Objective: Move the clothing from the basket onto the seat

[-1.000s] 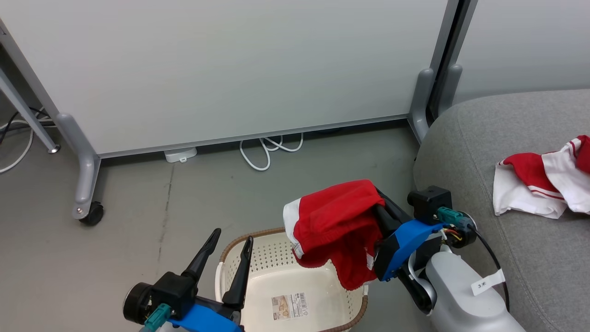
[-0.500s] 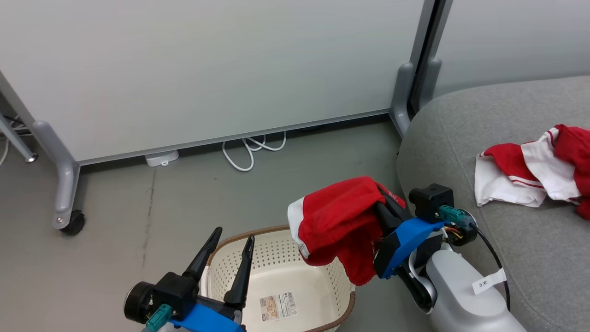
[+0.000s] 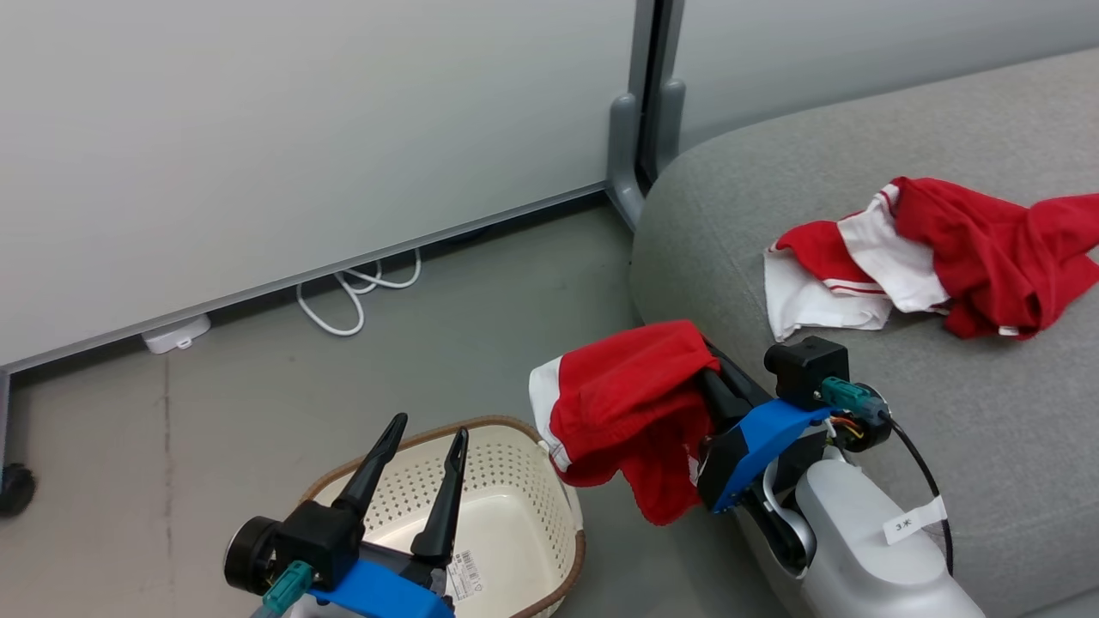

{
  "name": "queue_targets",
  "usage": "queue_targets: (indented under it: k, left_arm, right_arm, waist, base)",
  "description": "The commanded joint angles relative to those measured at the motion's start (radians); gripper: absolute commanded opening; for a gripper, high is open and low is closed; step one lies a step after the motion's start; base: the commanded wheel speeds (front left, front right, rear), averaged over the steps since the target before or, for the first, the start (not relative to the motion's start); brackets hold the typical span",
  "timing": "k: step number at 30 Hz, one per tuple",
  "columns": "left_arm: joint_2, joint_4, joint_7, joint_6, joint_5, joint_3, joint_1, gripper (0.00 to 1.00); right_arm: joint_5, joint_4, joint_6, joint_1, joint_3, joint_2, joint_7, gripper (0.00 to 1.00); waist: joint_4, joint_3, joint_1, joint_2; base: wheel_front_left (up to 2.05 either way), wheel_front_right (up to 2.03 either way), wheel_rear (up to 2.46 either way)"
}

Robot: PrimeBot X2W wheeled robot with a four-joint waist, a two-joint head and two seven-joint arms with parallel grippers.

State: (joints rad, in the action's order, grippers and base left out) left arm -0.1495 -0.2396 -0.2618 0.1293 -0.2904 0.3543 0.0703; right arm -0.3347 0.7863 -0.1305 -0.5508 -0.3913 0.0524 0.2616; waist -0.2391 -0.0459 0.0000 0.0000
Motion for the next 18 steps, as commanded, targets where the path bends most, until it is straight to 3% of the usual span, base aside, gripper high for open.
queue_targets:
  k: [1, 18]
  left_arm:
    - [0.0, 0.005, -0.005, 0.002, 0.001, -0.006, 0.015, 1.0]
    - [-0.023, 0.004, -0.005, 0.002, 0.009, -0.011, 0.029, 1.0]
  right_arm:
    - [0.008, -0.005, 0.0, -0.002, 0.003, 0.003, 0.005, 0.0]
    - [0.02, -0.039, 0.0, 0.027, 0.052, 0.003, 0.005, 0.0]
  waist:
    - [-0.037, -0.007, 0.0, 0.0]
    - [-0.233, -0.047, 0.0, 0.0]
  base:
    - [0.0, 0.0, 0.0]
    - [0.0, 0.0, 0.0]
